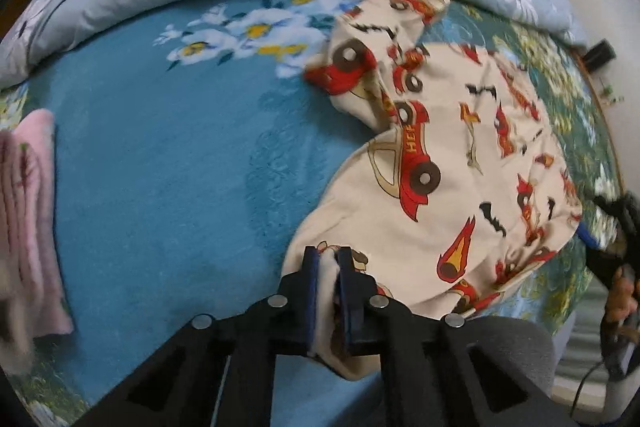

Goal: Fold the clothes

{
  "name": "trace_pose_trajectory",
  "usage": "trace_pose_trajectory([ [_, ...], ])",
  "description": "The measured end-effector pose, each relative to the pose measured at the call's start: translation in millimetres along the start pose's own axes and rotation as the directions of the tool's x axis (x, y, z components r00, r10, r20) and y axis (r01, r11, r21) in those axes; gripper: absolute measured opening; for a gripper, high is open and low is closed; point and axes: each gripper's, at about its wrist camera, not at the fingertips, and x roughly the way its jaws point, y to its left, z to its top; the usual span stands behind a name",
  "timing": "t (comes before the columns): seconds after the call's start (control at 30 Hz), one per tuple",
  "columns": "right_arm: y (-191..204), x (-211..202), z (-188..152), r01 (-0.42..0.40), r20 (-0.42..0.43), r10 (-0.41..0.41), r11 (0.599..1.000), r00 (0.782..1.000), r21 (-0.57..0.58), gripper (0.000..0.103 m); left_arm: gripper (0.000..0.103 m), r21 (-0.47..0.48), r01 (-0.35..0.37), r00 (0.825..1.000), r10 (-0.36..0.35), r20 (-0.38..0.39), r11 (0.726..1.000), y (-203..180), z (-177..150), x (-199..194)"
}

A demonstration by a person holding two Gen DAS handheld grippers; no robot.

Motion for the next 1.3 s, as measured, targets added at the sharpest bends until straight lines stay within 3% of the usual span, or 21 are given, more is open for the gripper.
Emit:
trace_pose_trajectory([
  [0.1,-2,-10,-8,0.026,-0.012,-0.026,0.999,1.0,-0.02,0.055,0.009,-0.061,0.007,0.998,-0.004,0.059,0.998,11,-2,-19],
  [0.23,-9,-29,-13,0.018,-0.007,-0.018,0.999,1.0,-0.042,0.054,0.009,-0.166,0.066,0.977,-0.03,0.213,0.984,37,-7,-67],
  [0.3,-9,-33,-13,0.022,-0.007,-0.022,0.998,1.0,-0.067,0.054,0.009,-0.221,0.079,0.972,-0.026,0.235,0.972,55,-14,-74],
  [0.57,1,-13,3,0.064,-0.05,-0.069,0.993,0.996,-0.102,0.054,0.009,-0.342,0.112,0.987,-0.065,0.146,0.933,92,-48,-46],
  [0.73,12,8,19,0.1,-0.059,-0.106,0.99,0.993,-0.104,0.053,0.009,-0.295,0.122,0.98,-0.068,0.188,0.948,78,-29,-61],
  [0.8,16,13,22,0.106,-0.056,-0.112,0.989,0.992,-0.104,0.045,0.009,-0.277,0.131,0.977,-0.077,0.199,0.952,72,-18,-68],
  [0.87,21,21,24,0.131,-0.071,-0.141,0.984,0.988,-0.121,0.008,0.009,-0.265,0.132,0.977,-0.08,0.199,0.955,66,-8,-71],
  [0.97,32,24,24,0.154,-0.069,-0.168,0.972,0.983,-0.176,0.001,0.009,-0.267,0.132,0.972,-0.071,0.225,0.955,62,1,-79],
  [1.07,56,-13,34,0.014,0.015,-0.011,0.977,1.0,-0.214,0.001,0.01,-0.205,0.176,0.954,-0.116,0.278,0.963,47,9,-100],
  [1.13,67,-60,45,-0.119,0.114,0.146,0.969,0.983,-0.215,0.001,0.014,-0.163,0.205,0.95,-0.156,0.269,0.965,36,15,-101],
  [1.2,65,-91,52,-0.106,0.205,0.158,0.964,0.966,-0.242,0.001,0.022,-0.126,0.242,0.946,-0.206,0.249,0.962,24,21,-98],
  [1.23,63,-105,55,-0.095,0.25,0.16,0.962,0.955,-0.255,0.001,0.034,-0.128,0.255,0.946,-0.219,0.241,0.958,22,21,-92],
  [1.27,54,-109,59,-0.032,0.285,0.104,0.968,0.953,-0.247,0.001,0.046,-0.132,0.267,0.945,-0.232,0.232,0.955,21,20,-87],
  [1.3,35,-105,64,0.031,0.282,0.028,0.979,0.959,-0.202,0.001,0.047,-0.15,0.275,0.947,-0.24,0.212,0.95,23,19,-78],
])
